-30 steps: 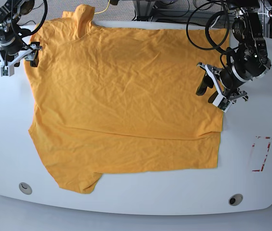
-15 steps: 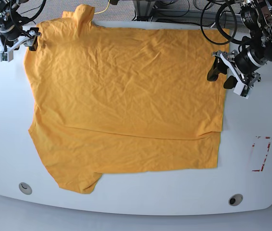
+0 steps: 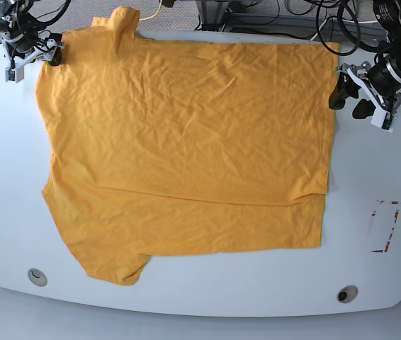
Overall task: Layout the t-shirt on the table in an organized manner, then fold the t-shirt properly
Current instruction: 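Raise both grippers back to the shirt's edge and grasp it, then pull the grasped edge taut, moving the left gripper away from the right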
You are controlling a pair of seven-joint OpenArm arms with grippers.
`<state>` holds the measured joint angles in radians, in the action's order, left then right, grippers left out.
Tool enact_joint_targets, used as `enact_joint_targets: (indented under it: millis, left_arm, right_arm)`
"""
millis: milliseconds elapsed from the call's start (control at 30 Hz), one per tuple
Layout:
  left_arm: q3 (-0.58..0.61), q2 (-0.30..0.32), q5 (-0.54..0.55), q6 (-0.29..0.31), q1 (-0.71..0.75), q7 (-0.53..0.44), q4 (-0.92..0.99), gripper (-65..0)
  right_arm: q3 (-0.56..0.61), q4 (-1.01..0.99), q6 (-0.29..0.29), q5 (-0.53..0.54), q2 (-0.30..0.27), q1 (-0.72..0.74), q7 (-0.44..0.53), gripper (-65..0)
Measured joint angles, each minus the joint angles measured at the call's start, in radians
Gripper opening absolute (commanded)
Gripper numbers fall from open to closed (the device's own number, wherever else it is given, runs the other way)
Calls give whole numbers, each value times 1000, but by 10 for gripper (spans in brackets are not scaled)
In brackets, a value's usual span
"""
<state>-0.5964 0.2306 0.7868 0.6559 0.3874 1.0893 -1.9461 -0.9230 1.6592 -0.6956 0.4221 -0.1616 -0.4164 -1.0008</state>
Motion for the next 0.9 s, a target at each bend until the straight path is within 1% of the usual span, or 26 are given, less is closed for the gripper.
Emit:
enact_joint_targets:
  millis: [133, 267, 333, 433, 567, 667, 800, 867, 900]
  left_arm:
    - [-29, 4, 13, 1, 25, -8, 0, -283]
    - [-58, 11, -2, 0, 61, -2, 1, -283]
    - [-59, 11, -6, 0, 70, 3, 3, -283]
    - [-54, 10, 9, 2, 82, 1, 4, -283]
    - [-55, 11, 7, 3, 101, -5, 4, -283]
    - [-55, 11, 2, 4, 113, -5, 4, -283]
    - [-55, 9, 1, 37, 117, -5, 5, -283]
    - [-55, 9, 0, 40, 116, -5, 5, -283]
    - [-55, 10, 0, 40, 117, -5, 5, -283]
  right_arm:
    - [-1, 2, 0, 2, 18, 0, 13, -235]
    - [0, 3, 0, 5, 20, -3, 13, -235]
    - [23, 6, 1, 8, 22, -14, 25, -235]
    - [41, 16, 3, 24, 37, -24, 37, -255]
    - [55, 16, -1, 29, 44, -30, 50, -339]
    - [52, 18, 6, 28, 62, -32, 60, -407]
    - [51, 21, 3, 35, 73, -35, 65, -487]
    - [51, 21, 4, 34, 73, -35, 64, -522]
    - [51, 21, 4, 34, 73, -35, 63, -550]
